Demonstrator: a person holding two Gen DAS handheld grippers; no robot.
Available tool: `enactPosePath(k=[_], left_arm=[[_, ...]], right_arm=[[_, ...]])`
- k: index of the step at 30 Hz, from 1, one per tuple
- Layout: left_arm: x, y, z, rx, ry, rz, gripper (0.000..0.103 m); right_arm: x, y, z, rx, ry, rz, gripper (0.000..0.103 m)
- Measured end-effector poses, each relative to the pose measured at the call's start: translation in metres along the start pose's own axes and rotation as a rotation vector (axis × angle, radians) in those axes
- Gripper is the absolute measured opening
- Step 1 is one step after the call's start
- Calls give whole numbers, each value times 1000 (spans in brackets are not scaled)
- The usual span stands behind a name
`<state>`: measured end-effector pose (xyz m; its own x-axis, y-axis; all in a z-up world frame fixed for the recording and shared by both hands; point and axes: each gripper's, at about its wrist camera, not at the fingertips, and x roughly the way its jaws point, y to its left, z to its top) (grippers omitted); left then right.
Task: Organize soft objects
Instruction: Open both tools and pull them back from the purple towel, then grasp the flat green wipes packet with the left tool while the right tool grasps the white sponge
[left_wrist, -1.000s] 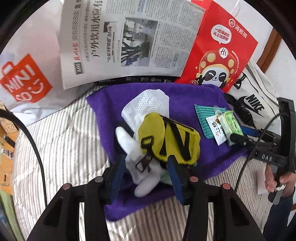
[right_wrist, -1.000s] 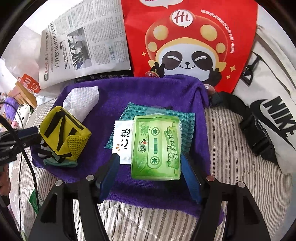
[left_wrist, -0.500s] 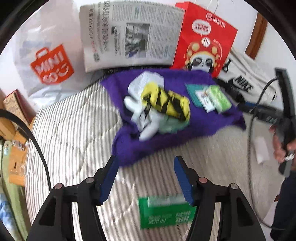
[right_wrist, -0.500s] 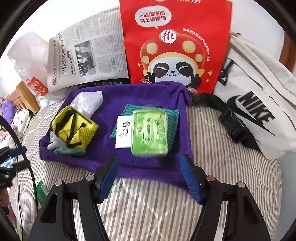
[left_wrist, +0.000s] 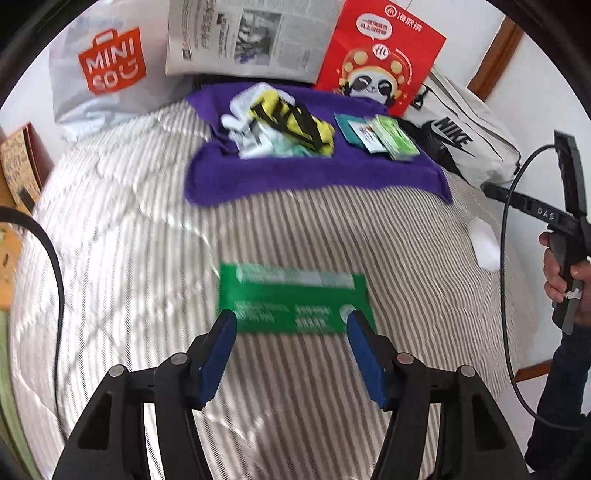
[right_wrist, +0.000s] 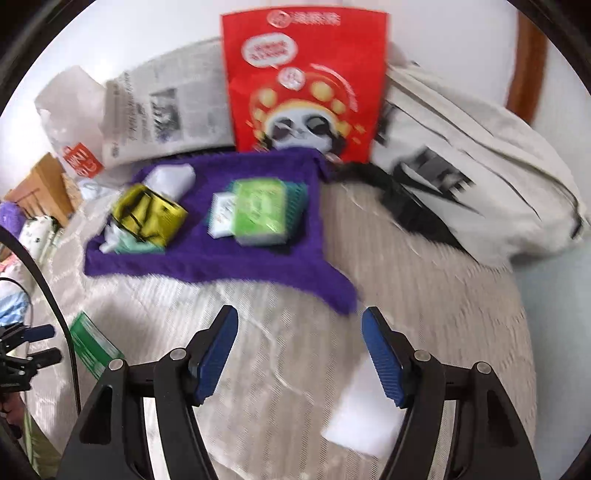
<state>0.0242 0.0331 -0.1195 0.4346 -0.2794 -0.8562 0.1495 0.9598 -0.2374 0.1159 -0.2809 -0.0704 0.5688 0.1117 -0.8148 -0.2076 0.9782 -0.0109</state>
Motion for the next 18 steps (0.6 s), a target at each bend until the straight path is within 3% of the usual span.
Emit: enactPosePath(k=[3,10,14,18], left_arm=[[8,-7,-12,1,30,-38,60],[28,-17,-17,7,52,-19,60],[35,-18,-6,-2,44,-14,60],[41,-16,5,-8,36,-16,60]], right_arm=[[3,-19,-14,25,42,-50,69],[15,-54,-50,126,133,-74,69],[29,-53,-64,150,170,-45,69],[40,-41,-68,104,175,-107,69]])
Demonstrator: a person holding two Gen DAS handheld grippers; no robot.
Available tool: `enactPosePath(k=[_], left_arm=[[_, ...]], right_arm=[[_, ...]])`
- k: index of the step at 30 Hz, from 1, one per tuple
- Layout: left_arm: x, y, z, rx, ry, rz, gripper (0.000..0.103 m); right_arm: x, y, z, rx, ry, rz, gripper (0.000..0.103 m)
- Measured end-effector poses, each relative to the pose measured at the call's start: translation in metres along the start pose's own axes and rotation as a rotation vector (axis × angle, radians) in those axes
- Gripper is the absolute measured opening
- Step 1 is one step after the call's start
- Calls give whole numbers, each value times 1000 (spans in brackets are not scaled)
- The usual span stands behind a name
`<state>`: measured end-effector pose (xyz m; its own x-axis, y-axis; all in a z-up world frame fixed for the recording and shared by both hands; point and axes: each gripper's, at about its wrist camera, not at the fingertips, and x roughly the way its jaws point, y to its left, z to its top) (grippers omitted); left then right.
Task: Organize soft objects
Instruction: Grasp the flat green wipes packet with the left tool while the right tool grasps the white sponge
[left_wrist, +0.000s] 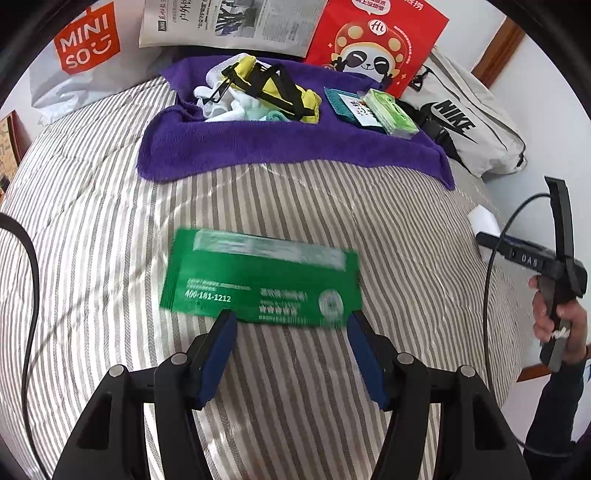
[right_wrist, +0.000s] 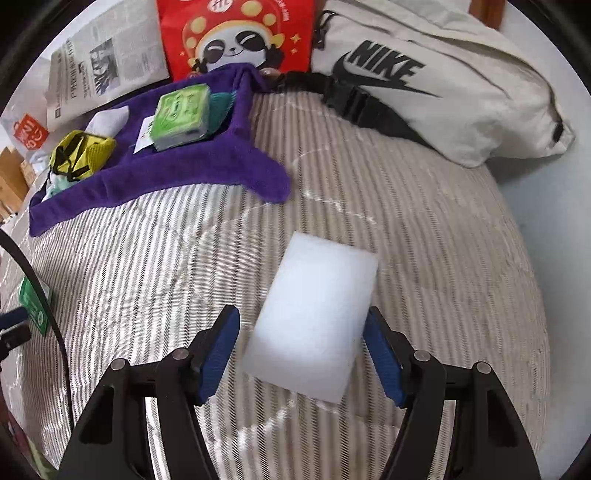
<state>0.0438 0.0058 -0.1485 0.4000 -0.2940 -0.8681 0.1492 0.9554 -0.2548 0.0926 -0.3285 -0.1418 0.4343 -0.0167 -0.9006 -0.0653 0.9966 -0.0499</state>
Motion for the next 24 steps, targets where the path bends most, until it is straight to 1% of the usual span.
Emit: enactPosePath(k=[2,3,5,8,11,13,14,19,20,22,24], left_arm=[[3,2,5,-1,-1,7,60],[3,3,9,-2,0,23,60],[2,7,13,-5,-11,50,60],[4,16,20,-30,-8,37,60],[9,12,31,-25,5,40,60],[15,5,37,-9,11,38,61],[20,-3,41,17,9,46,61],[35,-31,55,86,20,50,61],[37,-36,55,98,23,61,61],[37,-42,52,109,27,79,61],[36,-46,46,94,24,93,61]], right_arm=[[5,4,-2,-1,4,19,69],[6,6,-3,-7,-3,-7,67],[7,13,-3,-40,-28,-45,59],[5,18,-2,-44,-46,-7,54],[3,25,1,-58,-56,80,54],[2,32,3,-67,-63,124,54],[2,36,3,-81,-63,141,54],[7,48,7,-96,-52,143,55],[7,48,6,-94,-50,145,56],[8,46,6,-87,-44,153,56],[12,43,8,-71,-36,167,56]])
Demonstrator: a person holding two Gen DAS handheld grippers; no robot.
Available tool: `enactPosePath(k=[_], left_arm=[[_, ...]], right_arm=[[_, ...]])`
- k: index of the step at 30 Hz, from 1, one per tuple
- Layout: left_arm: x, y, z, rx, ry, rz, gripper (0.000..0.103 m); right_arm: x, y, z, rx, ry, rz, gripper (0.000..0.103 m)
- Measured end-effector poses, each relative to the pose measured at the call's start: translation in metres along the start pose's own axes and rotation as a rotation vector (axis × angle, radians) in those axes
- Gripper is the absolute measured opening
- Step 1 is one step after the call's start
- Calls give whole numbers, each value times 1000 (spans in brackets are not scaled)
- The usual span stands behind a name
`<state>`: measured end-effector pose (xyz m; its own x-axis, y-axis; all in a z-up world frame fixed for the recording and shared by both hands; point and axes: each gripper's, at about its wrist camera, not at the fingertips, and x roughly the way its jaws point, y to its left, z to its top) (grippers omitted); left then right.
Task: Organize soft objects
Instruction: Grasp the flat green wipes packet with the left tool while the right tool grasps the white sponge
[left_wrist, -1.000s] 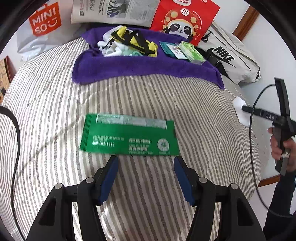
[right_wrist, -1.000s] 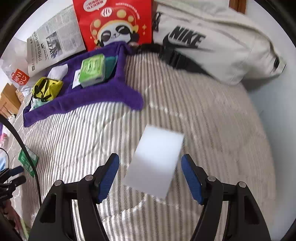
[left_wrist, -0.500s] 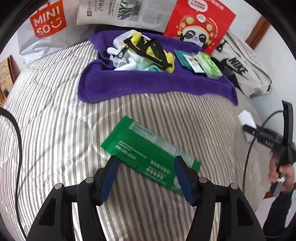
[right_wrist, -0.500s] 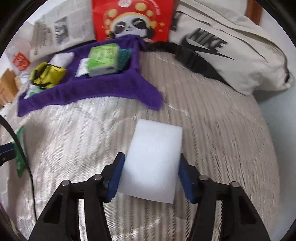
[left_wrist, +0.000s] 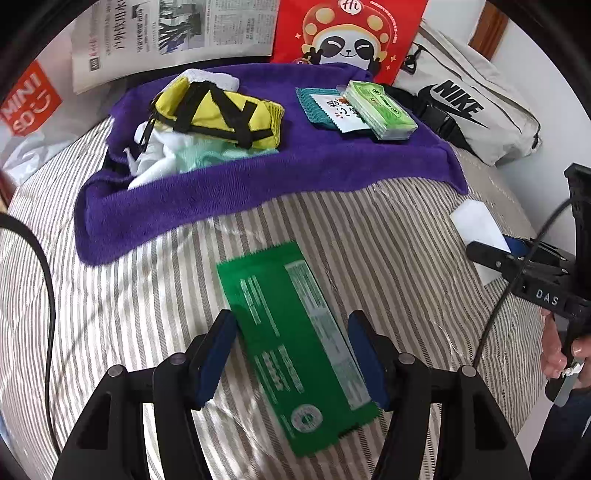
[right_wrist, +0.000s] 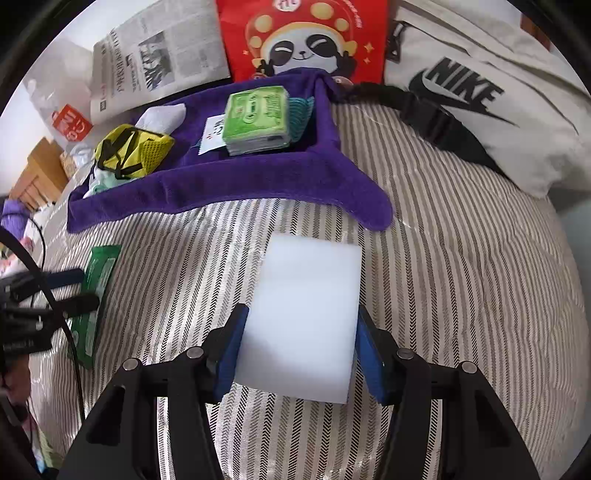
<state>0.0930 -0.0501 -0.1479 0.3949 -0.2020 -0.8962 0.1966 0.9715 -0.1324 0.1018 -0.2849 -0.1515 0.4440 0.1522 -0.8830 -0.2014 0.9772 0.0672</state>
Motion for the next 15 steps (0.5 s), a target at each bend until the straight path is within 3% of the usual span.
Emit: enactPosePath(k=[4,8,12,15], left_arm=[[3,-17,-10,75,-26,87,69],[9,-28,-9,78,-39,154,78],[8,-28,-10,92,-62,149,74],[3,-25,-14,107,-70,131,56]], right_arm=[[4,-7,-2,25,-3,13,56],[0,-9,-3,26,-3,11,56],[0,-9,-2,35,-6,19,56],[3,-9,-1,56,-6,22,56]])
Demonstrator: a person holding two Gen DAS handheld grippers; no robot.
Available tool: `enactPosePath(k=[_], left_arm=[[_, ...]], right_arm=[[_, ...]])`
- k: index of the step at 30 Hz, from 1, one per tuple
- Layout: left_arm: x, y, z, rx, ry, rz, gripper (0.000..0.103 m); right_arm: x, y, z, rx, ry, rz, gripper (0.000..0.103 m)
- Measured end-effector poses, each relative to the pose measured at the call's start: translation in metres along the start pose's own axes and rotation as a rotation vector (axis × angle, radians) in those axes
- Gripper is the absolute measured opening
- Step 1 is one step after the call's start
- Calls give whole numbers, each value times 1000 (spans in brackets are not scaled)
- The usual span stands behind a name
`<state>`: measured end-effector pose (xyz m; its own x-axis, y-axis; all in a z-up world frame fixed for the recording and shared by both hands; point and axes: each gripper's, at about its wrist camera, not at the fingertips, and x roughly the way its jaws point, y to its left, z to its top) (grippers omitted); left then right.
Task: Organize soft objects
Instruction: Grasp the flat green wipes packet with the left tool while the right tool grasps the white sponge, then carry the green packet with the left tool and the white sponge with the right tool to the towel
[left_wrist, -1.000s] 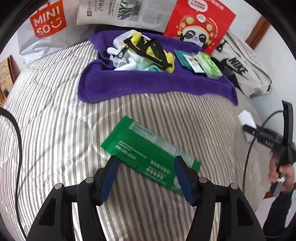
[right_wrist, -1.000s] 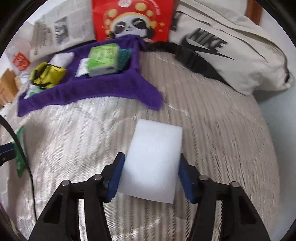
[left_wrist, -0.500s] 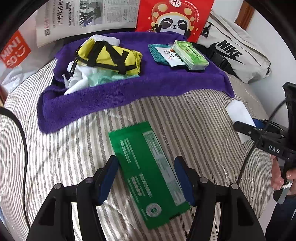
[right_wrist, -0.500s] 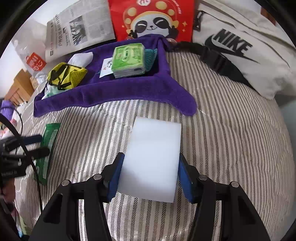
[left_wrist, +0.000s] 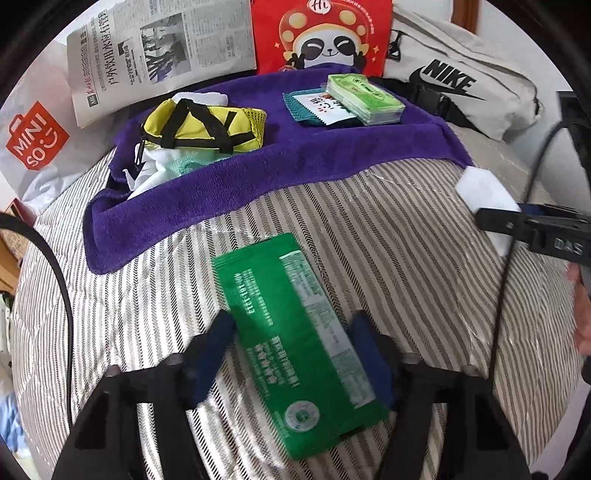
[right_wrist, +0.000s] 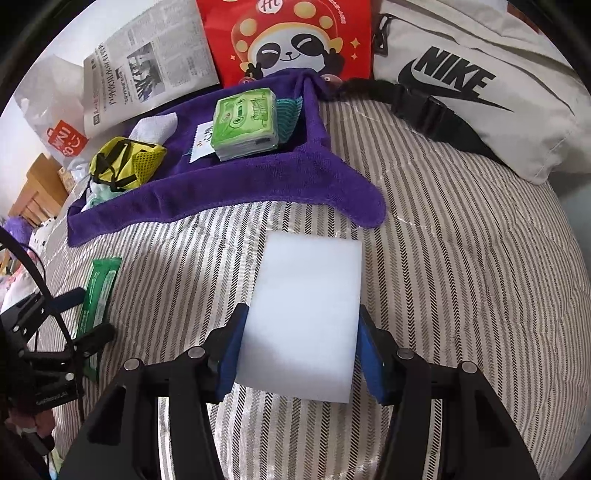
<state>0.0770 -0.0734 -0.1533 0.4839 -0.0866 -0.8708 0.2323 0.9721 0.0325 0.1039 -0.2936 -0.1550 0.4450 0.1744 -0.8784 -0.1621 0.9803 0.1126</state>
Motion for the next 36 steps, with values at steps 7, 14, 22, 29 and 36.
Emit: enactPosePath(k=[7,14,22,29,36], left_arm=[[-10,29,-9,-105,-6,-82,33],[-13,30,-9,-105,8,-90,22],[-19,46,-10,-133,15,-119,15],[-26,59,-9,-151,-2,-125,14],[-40,71,3,-151,-45,-137,14]], right_arm=[[3,7,3,-8,2,-35,57],[7,6,6,-3,-17,-51,51],[-11,0,11,43,-64,55,50],[-22,18,23,-26,-86,53,50],[-24,35,38,-72,-100,37,51]])
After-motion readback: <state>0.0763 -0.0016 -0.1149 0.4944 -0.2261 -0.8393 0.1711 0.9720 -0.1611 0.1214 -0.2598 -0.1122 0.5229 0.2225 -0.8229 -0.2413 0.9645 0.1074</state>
